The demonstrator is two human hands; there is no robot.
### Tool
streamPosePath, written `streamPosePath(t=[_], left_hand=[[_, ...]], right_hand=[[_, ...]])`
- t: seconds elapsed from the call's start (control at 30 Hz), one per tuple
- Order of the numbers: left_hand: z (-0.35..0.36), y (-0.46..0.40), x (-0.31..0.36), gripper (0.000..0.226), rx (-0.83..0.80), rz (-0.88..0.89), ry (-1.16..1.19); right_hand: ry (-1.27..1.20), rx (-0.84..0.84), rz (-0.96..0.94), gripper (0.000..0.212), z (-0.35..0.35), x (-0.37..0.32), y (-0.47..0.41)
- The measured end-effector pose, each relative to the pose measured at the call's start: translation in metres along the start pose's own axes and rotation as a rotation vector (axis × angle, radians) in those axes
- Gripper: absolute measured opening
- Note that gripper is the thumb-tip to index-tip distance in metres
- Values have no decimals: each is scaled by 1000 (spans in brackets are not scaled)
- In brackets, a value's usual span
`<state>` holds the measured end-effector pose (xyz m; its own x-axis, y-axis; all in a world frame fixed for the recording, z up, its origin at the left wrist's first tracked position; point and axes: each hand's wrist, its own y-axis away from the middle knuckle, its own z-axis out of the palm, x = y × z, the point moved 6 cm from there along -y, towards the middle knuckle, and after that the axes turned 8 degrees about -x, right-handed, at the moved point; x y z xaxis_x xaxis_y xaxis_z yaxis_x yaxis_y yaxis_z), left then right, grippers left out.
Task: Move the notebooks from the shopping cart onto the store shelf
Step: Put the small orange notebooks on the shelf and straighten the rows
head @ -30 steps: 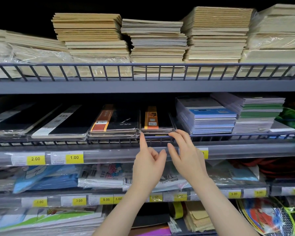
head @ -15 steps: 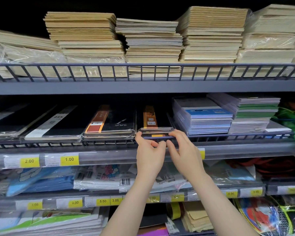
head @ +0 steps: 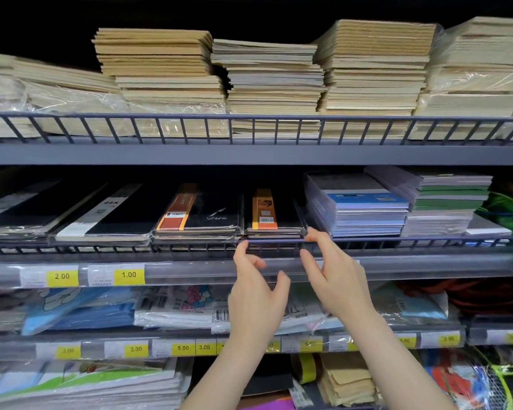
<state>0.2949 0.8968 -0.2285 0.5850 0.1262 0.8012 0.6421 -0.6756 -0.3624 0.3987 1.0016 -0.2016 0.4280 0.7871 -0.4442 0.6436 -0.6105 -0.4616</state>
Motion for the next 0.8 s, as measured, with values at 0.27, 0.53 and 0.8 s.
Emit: streamPosePath(t=[0.27, 0.53, 0.8], left_hand=[[-132, 16, -31, 34, 428, 142, -203], [-177, -34, -53, 44, 371, 20, -468], [-173, -53, -51, 40, 332, 146, -564]], right_hand=[[56, 63, -303, 37, 10, -70, 21], [-143, 45, -9, 34, 39, -87, -15], [-95, 105, 25, 26, 51, -91, -32]])
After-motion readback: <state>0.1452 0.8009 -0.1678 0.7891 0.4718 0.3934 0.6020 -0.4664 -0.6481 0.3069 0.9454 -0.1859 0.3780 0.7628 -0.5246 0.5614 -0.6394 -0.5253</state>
